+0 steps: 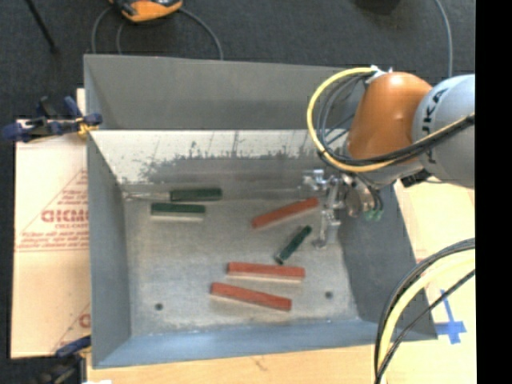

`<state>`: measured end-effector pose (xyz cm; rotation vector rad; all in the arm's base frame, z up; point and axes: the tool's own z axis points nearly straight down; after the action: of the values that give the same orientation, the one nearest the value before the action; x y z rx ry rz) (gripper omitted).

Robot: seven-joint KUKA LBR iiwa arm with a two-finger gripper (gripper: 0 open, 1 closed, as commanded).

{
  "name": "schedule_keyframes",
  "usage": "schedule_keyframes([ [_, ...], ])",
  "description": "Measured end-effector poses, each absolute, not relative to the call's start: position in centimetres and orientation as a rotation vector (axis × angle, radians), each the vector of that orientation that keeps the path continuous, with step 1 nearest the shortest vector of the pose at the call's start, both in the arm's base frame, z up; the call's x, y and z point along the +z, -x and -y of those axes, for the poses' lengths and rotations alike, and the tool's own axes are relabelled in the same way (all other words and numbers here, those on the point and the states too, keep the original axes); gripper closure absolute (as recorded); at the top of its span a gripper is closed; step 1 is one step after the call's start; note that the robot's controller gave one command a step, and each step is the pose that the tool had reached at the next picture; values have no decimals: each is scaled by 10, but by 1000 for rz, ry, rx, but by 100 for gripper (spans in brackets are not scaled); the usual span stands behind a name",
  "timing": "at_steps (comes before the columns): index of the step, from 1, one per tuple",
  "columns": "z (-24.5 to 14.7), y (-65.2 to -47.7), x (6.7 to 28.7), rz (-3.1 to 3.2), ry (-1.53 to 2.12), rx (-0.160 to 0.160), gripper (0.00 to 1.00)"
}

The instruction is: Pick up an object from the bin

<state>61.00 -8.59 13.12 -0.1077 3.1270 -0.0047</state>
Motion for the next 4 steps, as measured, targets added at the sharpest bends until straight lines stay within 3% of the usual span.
schedule_keyframes([
  [2, 68, -636, 135, -3124, 260, -3, 0],
  [3, 70, -650, 72, -3117, 333, -4, 0],
  [4, 55, -655, 74, -3116, 305, -1, 100],
])
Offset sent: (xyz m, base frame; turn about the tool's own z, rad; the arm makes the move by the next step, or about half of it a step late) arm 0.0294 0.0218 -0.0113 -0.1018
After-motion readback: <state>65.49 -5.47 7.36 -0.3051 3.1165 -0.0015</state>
